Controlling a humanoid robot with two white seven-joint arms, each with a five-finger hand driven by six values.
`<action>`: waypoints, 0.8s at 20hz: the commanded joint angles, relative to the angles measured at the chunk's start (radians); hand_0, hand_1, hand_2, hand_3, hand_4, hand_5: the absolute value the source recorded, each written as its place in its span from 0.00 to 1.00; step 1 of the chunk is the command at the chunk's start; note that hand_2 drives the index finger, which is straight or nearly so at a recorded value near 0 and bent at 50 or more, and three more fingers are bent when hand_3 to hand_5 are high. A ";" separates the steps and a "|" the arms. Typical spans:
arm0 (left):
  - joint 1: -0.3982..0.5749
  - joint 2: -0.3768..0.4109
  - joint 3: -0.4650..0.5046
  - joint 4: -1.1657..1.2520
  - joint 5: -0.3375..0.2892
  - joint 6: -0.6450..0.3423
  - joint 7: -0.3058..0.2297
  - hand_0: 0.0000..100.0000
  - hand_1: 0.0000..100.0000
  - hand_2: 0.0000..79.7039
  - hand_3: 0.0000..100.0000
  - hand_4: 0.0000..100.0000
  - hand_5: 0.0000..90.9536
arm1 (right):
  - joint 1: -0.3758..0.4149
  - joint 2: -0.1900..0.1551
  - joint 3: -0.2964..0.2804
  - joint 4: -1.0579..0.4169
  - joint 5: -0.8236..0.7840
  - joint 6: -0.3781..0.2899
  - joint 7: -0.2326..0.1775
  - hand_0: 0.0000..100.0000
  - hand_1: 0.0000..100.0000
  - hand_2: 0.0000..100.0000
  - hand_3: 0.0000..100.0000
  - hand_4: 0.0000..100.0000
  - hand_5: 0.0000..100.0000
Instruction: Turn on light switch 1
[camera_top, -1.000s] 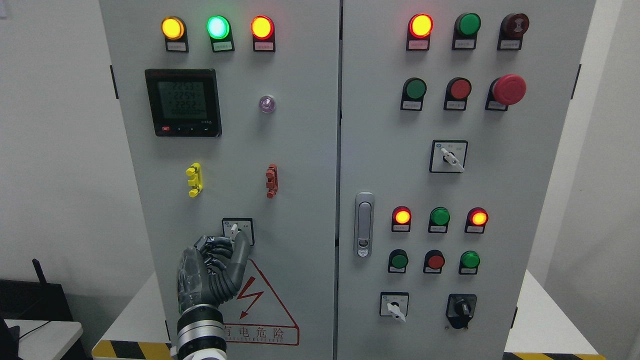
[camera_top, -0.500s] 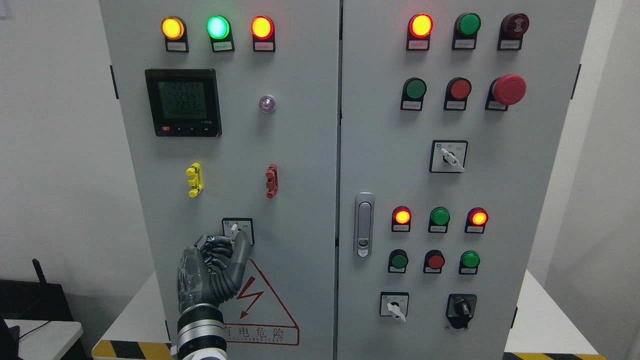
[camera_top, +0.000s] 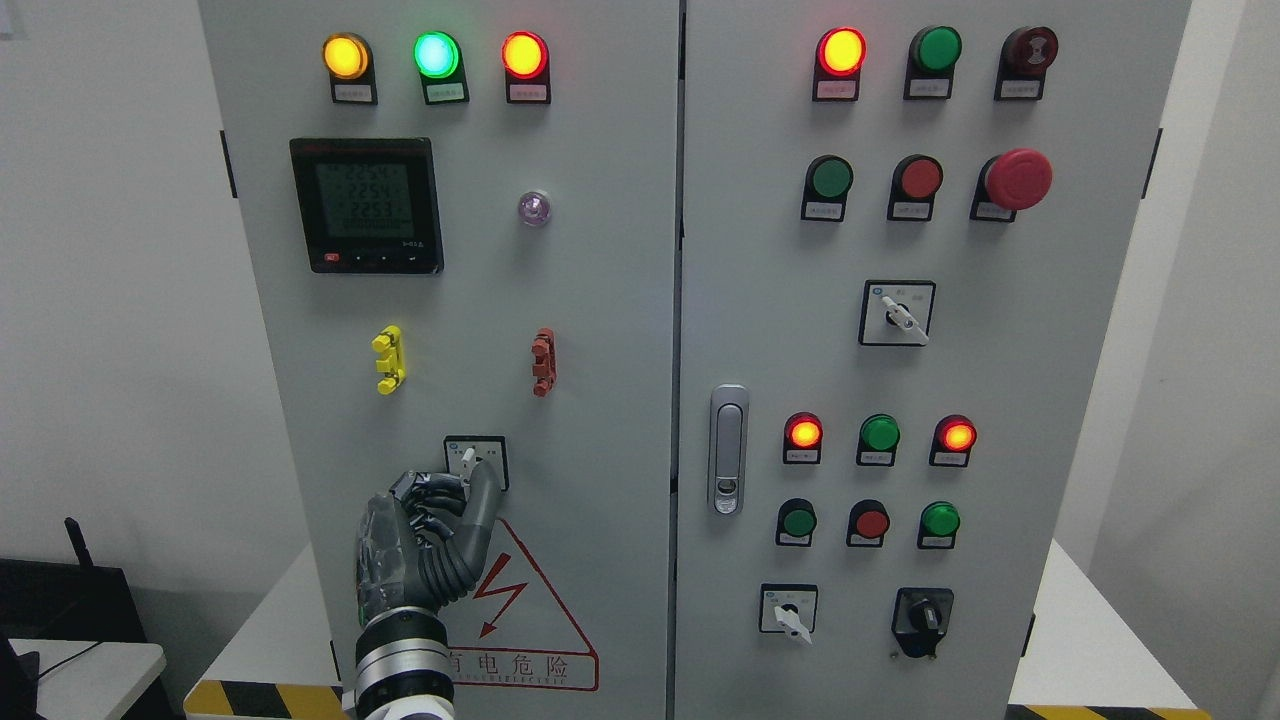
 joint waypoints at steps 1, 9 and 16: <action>-0.008 0.000 -0.002 0.007 0.000 0.000 -0.002 0.28 0.44 0.65 0.73 0.85 0.95 | 0.000 0.000 0.020 0.000 -0.026 0.000 0.000 0.12 0.39 0.00 0.00 0.00 0.00; -0.005 0.000 0.000 0.006 -0.001 0.000 -0.002 0.30 0.44 0.65 0.74 0.85 0.95 | 0.000 0.000 0.020 0.000 -0.026 0.000 0.000 0.12 0.39 0.00 0.00 0.00 0.00; -0.005 0.000 -0.002 0.007 -0.001 0.000 -0.002 0.33 0.42 0.65 0.74 0.86 0.95 | 0.000 0.000 0.020 0.000 -0.026 0.000 0.000 0.12 0.39 0.00 0.00 0.00 0.00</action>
